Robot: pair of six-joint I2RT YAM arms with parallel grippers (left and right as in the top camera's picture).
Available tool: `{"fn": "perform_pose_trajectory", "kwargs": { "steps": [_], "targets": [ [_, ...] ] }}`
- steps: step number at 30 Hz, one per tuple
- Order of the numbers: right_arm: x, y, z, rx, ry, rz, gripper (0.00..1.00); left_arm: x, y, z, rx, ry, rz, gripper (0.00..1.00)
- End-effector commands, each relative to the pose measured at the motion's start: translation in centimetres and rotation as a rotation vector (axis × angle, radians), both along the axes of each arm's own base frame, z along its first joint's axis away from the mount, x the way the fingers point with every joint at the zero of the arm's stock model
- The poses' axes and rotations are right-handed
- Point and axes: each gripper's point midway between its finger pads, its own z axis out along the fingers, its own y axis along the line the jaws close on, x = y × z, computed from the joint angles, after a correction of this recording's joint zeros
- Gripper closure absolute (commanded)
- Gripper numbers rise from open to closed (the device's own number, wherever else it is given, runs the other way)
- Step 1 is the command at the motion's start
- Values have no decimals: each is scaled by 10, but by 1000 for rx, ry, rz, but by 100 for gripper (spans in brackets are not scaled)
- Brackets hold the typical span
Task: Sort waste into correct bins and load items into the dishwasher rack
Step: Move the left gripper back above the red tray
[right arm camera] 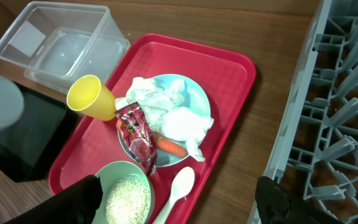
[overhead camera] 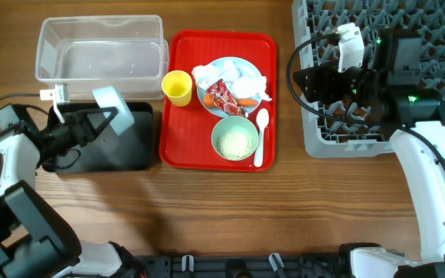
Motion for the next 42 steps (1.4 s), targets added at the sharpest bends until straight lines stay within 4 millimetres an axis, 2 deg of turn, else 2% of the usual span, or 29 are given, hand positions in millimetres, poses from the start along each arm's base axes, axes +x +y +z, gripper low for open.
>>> {"fn": "perform_pose_trajectory", "kwargs": {
  "steps": [1,5,11,13,17,18,19,20,22,23,24,26,28,30,34,37,40,42],
  "targets": [
    [1,0,9,-1,-22,-4,18,-2,-1,12,-63,-60,-9,96],
    [1,0,8,-1,-22,-4,18,-3,1,25,-127,-100,-8,96],
    [1,0,8,-1,-21,-4,18,-4,17,25,-161,-51,45,96],
    [1,0,8,-1,-21,-4,18,-5,20,25,-195,-3,61,96],
    [1,0,8,-1,-21,-5,18,-5,24,25,-404,297,98,96],
    [1,0,8,-1,-21,-4,18,-5,25,25,-421,320,103,96],
    [1,0,8,-1,-21,-4,18,-4,28,17,-383,335,126,96],
    [1,0,8,-1,-20,-4,18,-2,34,-1,-293,374,172,96],
    [0,0,8,-1,-17,-4,18,-3,53,-47,-56,503,288,96],
    [0,0,8,-2,-16,-4,18,-4,48,-46,-67,506,272,96],
    [0,0,7,-2,-15,-4,18,-3,36,-25,-142,409,202,96],
    [0,0,7,-2,-15,-4,18,-5,25,7,-277,288,125,96],
    [0,0,7,-1,-12,-4,18,-6,23,25,-368,241,95,96],
    [-2,0,6,-2,-4,-4,18,-6,24,24,-451,362,106,96],
    [-3,0,4,-2,4,-4,18,-6,23,23,-454,383,109,96],
    [-2,0,5,-2,1,-4,18,-3,7,30,-324,283,62,96],
    [-3,0,5,-2,2,-4,18,0,-36,32,-14,265,10,96],
    [-3,0,4,-2,7,-4,18,0,-66,20,256,307,32,96]
  ]
}}
